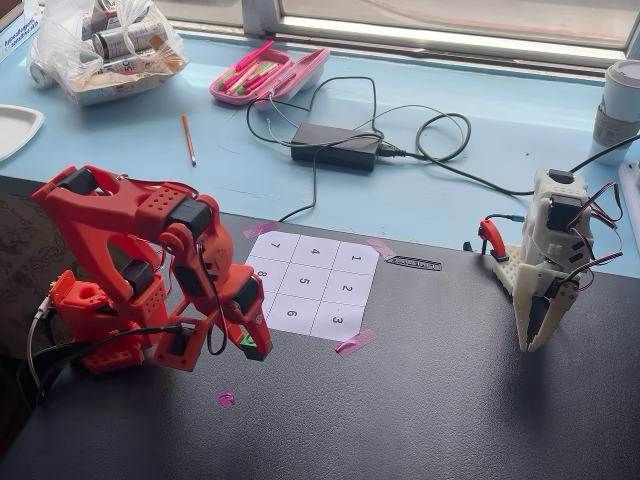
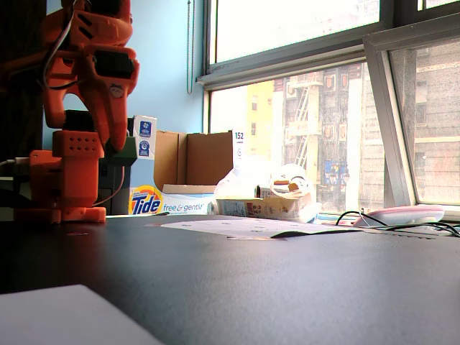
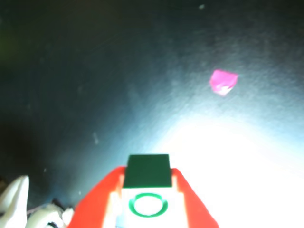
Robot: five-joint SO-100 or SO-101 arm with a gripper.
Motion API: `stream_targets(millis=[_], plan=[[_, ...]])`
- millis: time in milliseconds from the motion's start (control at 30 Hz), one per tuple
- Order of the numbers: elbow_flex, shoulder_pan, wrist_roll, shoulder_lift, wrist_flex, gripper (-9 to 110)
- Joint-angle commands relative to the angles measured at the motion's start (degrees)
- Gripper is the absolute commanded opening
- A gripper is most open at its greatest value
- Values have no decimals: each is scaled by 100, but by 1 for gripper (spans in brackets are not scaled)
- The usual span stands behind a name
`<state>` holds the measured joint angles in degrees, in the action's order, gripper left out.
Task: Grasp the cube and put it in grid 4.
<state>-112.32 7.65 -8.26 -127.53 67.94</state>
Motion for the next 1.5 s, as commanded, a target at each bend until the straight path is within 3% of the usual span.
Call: stream_targets(millis=[0,300,633,867,1467], plan=[[1257,-598,149,457,290,0],[4184,-2109,211,2777,1266,0],[5950,-3973,97,4210,1758,0],[6618,-4729,-53,5168,1696,0],[7049,-5528,-114,6750,1301,0]])
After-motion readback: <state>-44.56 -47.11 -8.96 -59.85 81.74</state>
